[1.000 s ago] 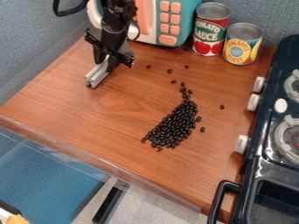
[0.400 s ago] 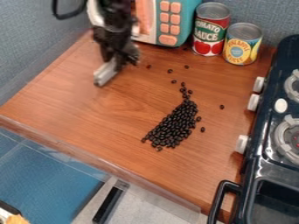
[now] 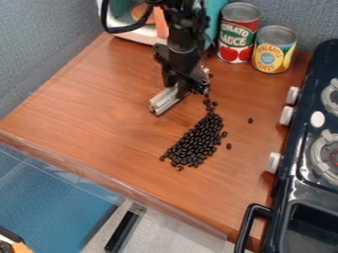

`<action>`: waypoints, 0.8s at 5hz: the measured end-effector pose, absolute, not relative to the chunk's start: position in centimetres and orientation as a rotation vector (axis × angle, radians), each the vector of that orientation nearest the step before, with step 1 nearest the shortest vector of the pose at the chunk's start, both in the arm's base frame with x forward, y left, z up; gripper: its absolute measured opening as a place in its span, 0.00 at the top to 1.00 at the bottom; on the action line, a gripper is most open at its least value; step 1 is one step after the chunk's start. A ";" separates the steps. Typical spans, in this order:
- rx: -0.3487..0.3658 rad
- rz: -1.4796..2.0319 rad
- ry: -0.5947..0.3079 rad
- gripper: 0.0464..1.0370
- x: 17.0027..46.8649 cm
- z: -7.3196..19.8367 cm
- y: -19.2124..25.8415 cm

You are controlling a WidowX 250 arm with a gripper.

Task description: Sweep into pile

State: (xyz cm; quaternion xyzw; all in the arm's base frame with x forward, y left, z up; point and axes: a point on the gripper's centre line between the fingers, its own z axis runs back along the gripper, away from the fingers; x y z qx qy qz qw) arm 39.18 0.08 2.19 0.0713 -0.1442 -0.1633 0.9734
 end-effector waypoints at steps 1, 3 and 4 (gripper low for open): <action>0.146 -0.319 -0.291 0.70 39.2 2.2 -0.1; 0.135 -0.326 -0.297 0.70 38.6 2.1 -0.6; 0.125 -0.344 -0.286 0.70 38.2 2.1 -1.5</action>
